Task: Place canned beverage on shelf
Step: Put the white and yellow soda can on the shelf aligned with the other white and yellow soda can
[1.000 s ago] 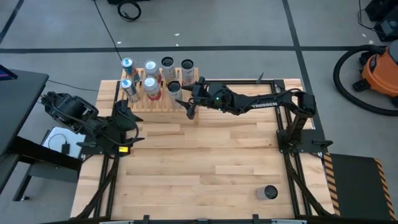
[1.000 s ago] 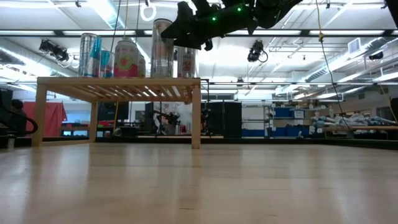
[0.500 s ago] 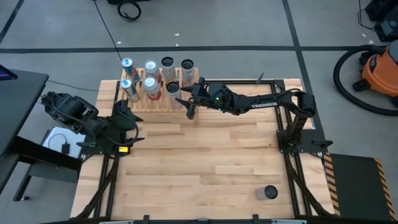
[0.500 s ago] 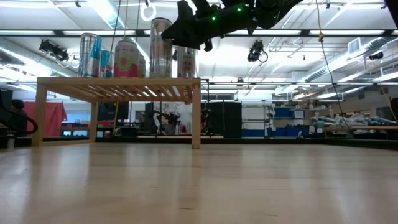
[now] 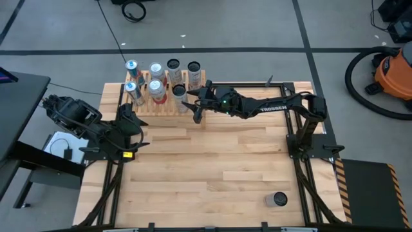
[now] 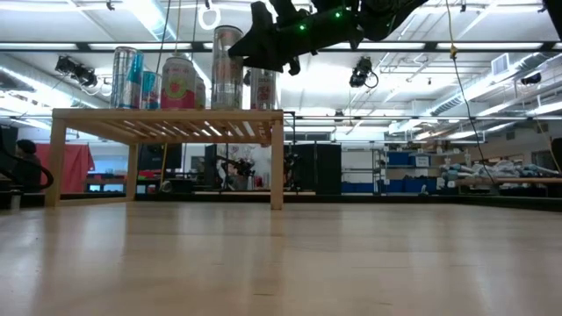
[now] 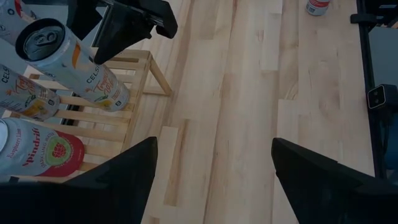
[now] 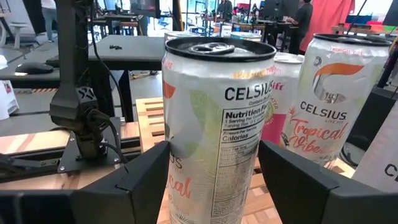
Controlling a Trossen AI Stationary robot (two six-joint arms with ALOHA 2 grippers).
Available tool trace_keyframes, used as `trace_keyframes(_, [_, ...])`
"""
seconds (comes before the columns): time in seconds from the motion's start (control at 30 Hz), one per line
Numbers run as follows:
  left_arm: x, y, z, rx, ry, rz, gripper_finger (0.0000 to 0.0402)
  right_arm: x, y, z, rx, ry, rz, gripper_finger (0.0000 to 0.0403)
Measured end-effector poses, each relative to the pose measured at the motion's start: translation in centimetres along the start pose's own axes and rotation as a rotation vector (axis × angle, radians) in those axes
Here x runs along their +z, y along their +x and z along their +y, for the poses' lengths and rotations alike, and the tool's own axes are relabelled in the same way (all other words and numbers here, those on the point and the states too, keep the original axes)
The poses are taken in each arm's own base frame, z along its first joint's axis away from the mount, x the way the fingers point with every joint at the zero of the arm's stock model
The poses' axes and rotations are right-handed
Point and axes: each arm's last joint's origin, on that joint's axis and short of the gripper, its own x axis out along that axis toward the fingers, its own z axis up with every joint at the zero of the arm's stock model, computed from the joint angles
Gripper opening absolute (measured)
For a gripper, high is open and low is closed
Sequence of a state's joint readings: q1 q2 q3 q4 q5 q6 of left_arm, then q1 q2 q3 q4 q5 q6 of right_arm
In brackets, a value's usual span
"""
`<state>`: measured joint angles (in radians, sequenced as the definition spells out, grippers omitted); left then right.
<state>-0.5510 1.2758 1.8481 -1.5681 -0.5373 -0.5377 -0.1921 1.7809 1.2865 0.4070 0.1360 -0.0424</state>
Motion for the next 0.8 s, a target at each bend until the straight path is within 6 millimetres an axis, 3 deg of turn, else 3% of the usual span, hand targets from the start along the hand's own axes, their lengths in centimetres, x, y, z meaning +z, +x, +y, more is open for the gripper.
trace_keyframes(0.8, [0.0, 0.0, 0.0, 0.000, 0.000, 0.000, 0.0316, -0.1, 0.1, -1.3, -0.020, 0.027, 0.010, 0.0259])
